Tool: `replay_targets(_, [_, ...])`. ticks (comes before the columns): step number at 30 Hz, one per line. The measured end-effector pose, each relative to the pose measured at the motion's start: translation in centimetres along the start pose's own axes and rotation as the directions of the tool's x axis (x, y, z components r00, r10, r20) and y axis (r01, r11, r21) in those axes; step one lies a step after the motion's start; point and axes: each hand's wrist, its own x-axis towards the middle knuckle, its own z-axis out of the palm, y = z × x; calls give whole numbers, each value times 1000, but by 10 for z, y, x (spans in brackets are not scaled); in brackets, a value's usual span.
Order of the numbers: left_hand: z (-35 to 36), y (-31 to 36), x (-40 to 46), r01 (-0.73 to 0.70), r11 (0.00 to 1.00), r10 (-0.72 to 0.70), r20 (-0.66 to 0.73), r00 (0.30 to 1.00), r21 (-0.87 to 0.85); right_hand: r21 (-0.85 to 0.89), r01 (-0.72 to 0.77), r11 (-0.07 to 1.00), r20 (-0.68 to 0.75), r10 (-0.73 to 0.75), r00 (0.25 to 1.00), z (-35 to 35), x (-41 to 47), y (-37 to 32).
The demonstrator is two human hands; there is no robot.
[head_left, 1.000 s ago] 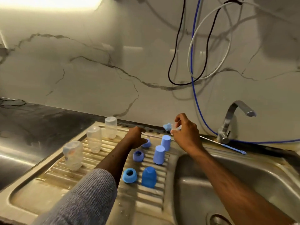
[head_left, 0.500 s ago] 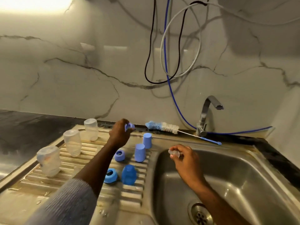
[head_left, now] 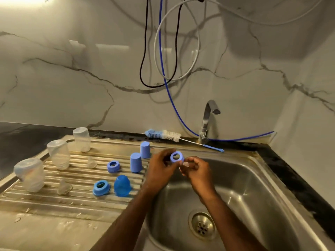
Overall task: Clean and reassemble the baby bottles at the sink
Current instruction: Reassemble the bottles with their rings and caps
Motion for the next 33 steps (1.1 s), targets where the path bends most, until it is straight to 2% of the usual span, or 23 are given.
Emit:
replay_targets(3, [4,-11,-3,6,999,-7,37,999,40,36,2,999,41,-4,999,0,5,3])
replay_targets(11, [5,-26,1,68,998,-68,-5,998,19,214,-92,972,143,62,988,6,17,14])
replay_targets(17, [4,-30,3,92,992,-92,-3,996,83,179,-110,978,247,64,967,5,20,16])
replay_targets(21, [4,-30,2,99,991,-100,8,995,95,38,56,998,304,-65,950,7,12,12])
replay_targets(23, [3,-28,1,95,992,-97,12,995,77,-26,114,993,295,-101,950,8,11,11])
replay_targets(27, [3,-24,-1,45,996,-47,27,999,76,-104,116,988,234,-89,968,7,10,11])
replay_targets(30, [3,-22,-3,-17,996,13,41,999,92,-187,178,966,137,-154,978,7,12,14])
replay_targets(32, [3,-21,-3,-39,998,36,66,997,43,-172,187,967,75,-177,981,7,14,14])
replay_targets(33, [3,-22,-4,-48,999,47,85,995,9,-101,160,982,54,-155,986,7,15,14])
